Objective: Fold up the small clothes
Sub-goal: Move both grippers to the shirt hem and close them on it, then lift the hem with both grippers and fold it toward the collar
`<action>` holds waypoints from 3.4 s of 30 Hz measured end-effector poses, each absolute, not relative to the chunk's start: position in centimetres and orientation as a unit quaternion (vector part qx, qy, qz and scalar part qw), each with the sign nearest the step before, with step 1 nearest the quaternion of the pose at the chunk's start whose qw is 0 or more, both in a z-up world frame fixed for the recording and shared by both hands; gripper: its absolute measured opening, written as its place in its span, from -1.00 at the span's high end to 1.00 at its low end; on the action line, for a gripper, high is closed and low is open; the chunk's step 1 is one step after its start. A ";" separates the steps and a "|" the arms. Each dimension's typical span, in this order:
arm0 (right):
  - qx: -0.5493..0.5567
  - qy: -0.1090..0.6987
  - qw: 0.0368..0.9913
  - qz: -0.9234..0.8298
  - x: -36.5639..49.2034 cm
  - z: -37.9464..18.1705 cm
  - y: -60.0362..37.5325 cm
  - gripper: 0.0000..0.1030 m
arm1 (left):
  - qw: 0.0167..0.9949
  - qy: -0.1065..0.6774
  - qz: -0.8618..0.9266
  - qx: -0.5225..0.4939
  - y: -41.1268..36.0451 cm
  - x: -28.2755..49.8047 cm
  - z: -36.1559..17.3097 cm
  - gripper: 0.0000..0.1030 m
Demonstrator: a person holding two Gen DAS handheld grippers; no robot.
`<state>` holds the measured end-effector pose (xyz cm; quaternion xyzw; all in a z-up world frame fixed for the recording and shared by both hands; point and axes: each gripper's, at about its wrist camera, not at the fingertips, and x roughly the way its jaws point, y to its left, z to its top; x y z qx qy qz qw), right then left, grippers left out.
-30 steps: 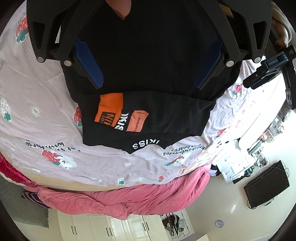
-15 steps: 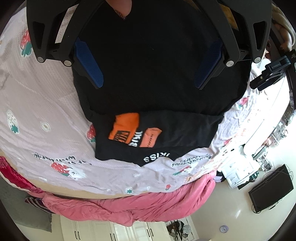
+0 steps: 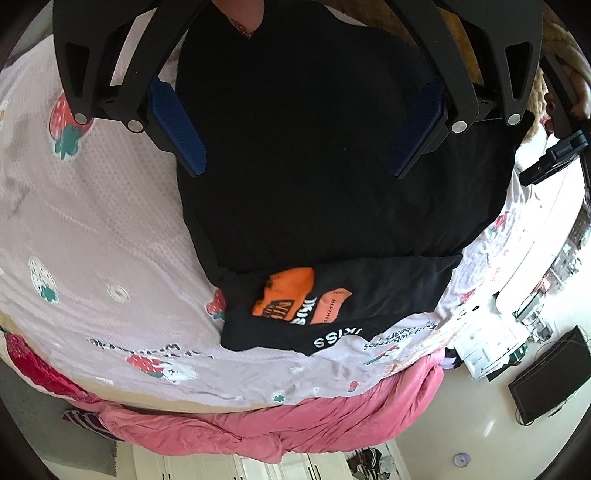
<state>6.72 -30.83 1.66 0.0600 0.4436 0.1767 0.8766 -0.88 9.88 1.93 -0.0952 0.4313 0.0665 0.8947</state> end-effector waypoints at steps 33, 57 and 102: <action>0.067 0.509 0.840 0.173 0.8 -1.7 -35.4 -0.91 | 0.841 0.532 -0.031 -0.095 6.5 -2.8 -2.0 0.08; 0.047 0.517 0.830 0.203 -0.5 -4.6 -36.7 0.47 | 0.840 0.530 -0.037 -0.105 7.2 -2.5 -2.1 0.34; 0.128 0.290 0.928 0.195 14.9 10.3 -37.0 0.89 | 0.899 0.334 -0.055 -0.277 14.6 11.5 9.3 0.96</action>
